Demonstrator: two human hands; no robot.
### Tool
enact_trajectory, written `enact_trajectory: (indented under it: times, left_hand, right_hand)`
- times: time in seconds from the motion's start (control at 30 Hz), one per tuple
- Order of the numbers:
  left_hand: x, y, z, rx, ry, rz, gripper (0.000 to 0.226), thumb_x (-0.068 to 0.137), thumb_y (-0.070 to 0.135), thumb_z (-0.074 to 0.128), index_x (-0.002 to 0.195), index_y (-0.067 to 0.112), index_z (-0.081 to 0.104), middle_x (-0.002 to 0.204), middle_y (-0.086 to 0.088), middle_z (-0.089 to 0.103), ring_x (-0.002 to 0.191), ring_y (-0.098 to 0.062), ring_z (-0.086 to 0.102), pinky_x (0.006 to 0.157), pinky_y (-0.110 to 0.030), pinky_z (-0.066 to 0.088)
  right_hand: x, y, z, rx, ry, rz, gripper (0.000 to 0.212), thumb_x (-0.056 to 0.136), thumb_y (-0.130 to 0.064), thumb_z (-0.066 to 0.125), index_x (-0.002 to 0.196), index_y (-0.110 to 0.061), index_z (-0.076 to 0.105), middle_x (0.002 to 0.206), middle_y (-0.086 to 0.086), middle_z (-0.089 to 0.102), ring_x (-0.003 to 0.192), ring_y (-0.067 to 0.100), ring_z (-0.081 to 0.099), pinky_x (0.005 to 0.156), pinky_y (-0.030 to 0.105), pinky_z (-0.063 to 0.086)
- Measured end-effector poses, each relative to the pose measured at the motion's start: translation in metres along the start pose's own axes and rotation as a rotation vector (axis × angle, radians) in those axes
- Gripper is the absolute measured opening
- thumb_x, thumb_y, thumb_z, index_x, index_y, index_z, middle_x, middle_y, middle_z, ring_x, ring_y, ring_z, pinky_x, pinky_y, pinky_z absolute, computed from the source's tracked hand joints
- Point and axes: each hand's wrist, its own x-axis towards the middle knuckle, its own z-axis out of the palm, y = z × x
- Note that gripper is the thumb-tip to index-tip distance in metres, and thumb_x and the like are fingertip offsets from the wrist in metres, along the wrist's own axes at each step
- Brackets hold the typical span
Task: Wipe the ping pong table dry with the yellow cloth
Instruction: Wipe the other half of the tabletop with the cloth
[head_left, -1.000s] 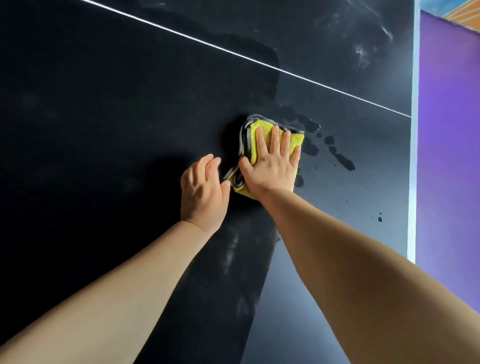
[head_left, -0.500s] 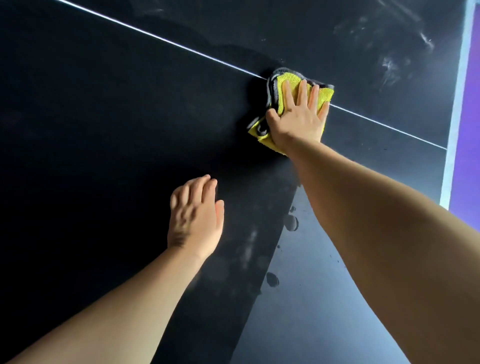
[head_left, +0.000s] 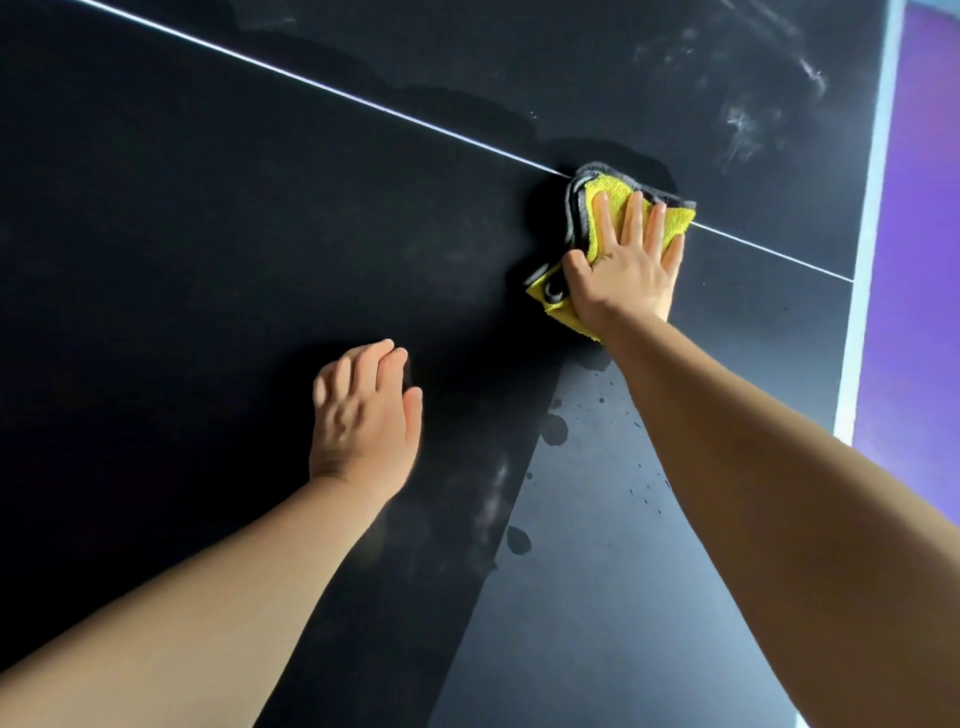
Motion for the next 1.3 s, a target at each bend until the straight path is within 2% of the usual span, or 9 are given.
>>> enact_trajectory:
  times: [0.3, 0.4, 0.53, 0.67, 0.77, 0.9, 1.07, 1.17, 1.3]
  left_hand:
    - [-0.005, 0.001, -0.009, -0.127, -0.041, 0.002, 0.049, 0.088, 0.032, 0.028, 0.118, 0.006, 0.058, 0.127, -0.012, 0.055, 0.117, -0.033, 0.048, 0.099, -0.047, 0.031]
    - [-0.012, 0.001, -0.016, -0.199, 0.024, 0.039, 0.036, 0.092, 0.021, 0.039, 0.121, 0.007, 0.056, 0.13, -0.011, 0.053, 0.12, -0.031, 0.047, 0.103, -0.045, 0.03]
    - [-0.032, 0.003, -0.03, -0.244, 0.051, 0.169, 0.027, 0.091, 0.01, 0.05, 0.117, 0.007, 0.058, 0.123, -0.011, 0.057, 0.116, -0.029, 0.048, 0.102, -0.039, 0.03]
    - [-0.07, 0.01, -0.039, -0.267, 0.015, 0.364, 0.03, 0.085, 0.004, 0.057, 0.114, 0.009, 0.063, 0.117, -0.008, 0.063, 0.11, -0.027, 0.054, 0.098, -0.04, 0.038]
    - [-0.108, 0.003, -0.042, -0.258, -0.038, 0.464, 0.034, 0.08, 0.0, 0.062, 0.113, 0.01, 0.066, 0.115, -0.006, 0.065, 0.109, -0.026, 0.057, 0.097, -0.038, 0.042]
    - [-0.152, -0.018, -0.05, -0.252, -0.061, 0.5, 0.033, 0.074, -0.002, 0.068, 0.106, 0.008, 0.069, 0.109, -0.008, 0.068, 0.103, -0.028, 0.062, 0.095, -0.042, 0.045]
    - [-0.208, -0.043, -0.066, -0.246, -0.044, 0.53, 0.026, 0.077, 0.008, 0.054, 0.095, 0.009, 0.073, 0.099, -0.006, 0.071, 0.093, -0.026, 0.066, 0.089, -0.04, 0.049]
    - [-0.246, -0.062, -0.077, -0.25, -0.069, 0.517, 0.024, 0.072, 0.001, 0.066, 0.094, 0.008, 0.073, 0.097, -0.007, 0.071, 0.092, -0.027, 0.066, 0.087, -0.04, 0.051]
    - [-0.294, -0.084, -0.092, -0.228, -0.092, 0.52, 0.026, 0.079, 0.011, 0.052, 0.094, 0.007, 0.074, 0.097, -0.006, 0.072, 0.09, -0.025, 0.067, 0.084, -0.039, 0.053]
  right_hand:
    - [-0.125, -0.022, 0.021, -0.009, -0.014, -0.048, 0.071, 0.096, -0.051, 0.028, 0.157, -0.034, -0.002, 0.165, 0.006, -0.008, 0.15, 0.029, -0.015, 0.121, 0.051, -0.009]
    - [-0.172, -0.032, 0.027, 0.003, -0.02, -0.068, 0.071, 0.095, -0.05, 0.029, 0.157, -0.034, -0.001, 0.165, 0.006, -0.007, 0.15, 0.03, -0.015, 0.12, 0.051, -0.01]
    - [-0.235, -0.045, 0.036, 0.011, -0.032, -0.09, 0.071, 0.095, -0.049, 0.028, 0.157, -0.033, -0.003, 0.165, 0.006, -0.01, 0.149, 0.03, -0.018, 0.12, 0.05, -0.013]
    - [-0.292, -0.056, 0.048, 0.017, -0.039, -0.115, 0.073, 0.092, -0.05, 0.026, 0.157, -0.032, -0.002, 0.164, 0.007, -0.01, 0.149, 0.03, -0.02, 0.119, 0.051, -0.016]
    - [-0.332, -0.065, 0.056, 0.025, -0.031, -0.131, 0.074, 0.089, -0.051, 0.022, 0.157, -0.032, 0.001, 0.165, 0.008, -0.006, 0.15, 0.031, -0.016, 0.119, 0.052, -0.014]
    - [-0.384, -0.079, 0.066, 0.031, -0.018, -0.13, 0.074, 0.088, -0.051, 0.024, 0.157, -0.03, 0.009, 0.164, 0.01, 0.002, 0.15, 0.034, -0.01, 0.118, 0.052, -0.013]
    - [-0.446, -0.096, 0.079, 0.001, -0.002, -0.126, 0.072, 0.088, -0.052, 0.032, 0.155, -0.028, 0.025, 0.161, 0.012, 0.021, 0.15, 0.037, 0.009, 0.117, 0.055, -0.001]
    - [-0.484, -0.105, 0.085, -0.004, 0.007, -0.15, 0.071, 0.088, -0.052, 0.035, 0.154, -0.028, 0.027, 0.16, 0.012, 0.025, 0.149, 0.037, 0.013, 0.116, 0.056, 0.004]
    - [-0.528, -0.112, 0.091, 0.008, -0.026, -0.196, 0.073, 0.086, -0.052, 0.037, 0.155, -0.03, 0.024, 0.161, 0.011, 0.024, 0.15, 0.037, 0.013, 0.116, 0.056, 0.004]
